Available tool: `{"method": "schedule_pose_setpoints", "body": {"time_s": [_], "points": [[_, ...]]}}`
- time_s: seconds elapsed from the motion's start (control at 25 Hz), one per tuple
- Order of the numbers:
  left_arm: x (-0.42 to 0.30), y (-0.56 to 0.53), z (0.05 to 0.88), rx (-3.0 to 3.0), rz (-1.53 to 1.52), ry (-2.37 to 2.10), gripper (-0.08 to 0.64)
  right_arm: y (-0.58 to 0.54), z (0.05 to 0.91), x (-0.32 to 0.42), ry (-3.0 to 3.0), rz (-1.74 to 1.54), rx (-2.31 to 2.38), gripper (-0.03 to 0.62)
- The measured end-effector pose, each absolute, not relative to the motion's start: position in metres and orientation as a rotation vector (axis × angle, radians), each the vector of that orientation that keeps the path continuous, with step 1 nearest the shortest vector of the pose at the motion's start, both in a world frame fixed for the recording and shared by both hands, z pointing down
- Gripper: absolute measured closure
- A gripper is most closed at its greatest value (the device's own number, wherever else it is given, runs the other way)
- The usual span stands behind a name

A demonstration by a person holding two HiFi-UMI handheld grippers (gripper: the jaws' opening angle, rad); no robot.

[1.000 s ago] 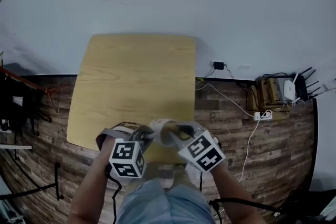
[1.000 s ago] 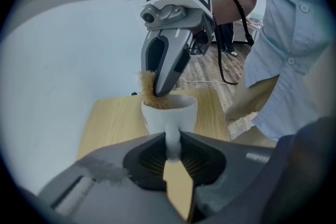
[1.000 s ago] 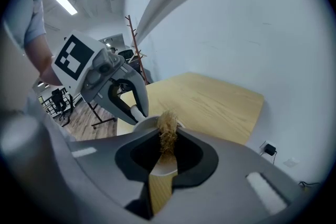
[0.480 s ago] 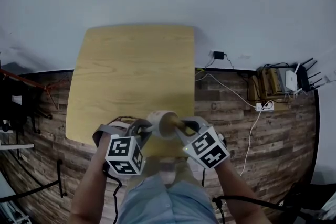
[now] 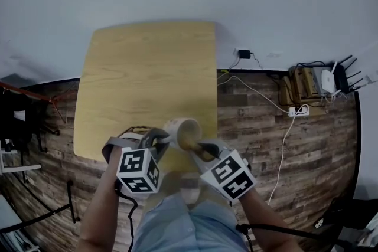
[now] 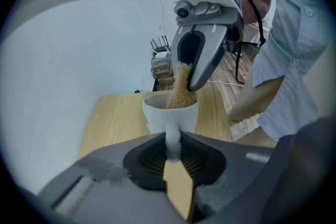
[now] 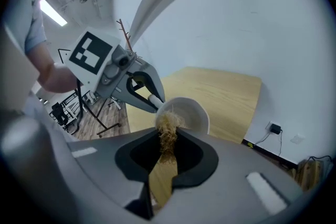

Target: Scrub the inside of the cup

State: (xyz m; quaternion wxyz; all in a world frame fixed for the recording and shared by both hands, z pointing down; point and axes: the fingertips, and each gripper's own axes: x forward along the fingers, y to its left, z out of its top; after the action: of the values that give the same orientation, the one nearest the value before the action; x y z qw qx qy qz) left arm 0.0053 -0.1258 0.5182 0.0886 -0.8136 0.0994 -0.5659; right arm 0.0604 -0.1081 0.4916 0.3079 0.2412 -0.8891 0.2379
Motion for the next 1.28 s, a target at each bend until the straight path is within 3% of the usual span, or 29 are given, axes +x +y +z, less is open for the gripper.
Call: {"method": "schedule_pose_setpoints", "body": {"time_s": [0.6, 1.28], "points": [[0.005, -0.123, 0.521, -2.395, -1.717, 0.259, 0.492, -0.144, 0.460, 0.055, -2.388, 0.417, 0.600, 0.538], [0.005, -0.123, 0.518, -2.410, -1.717, 0.323, 0.492, -0.130, 0.504, 0.085, -2.255, 0.384, 0.609, 0.538]]}}
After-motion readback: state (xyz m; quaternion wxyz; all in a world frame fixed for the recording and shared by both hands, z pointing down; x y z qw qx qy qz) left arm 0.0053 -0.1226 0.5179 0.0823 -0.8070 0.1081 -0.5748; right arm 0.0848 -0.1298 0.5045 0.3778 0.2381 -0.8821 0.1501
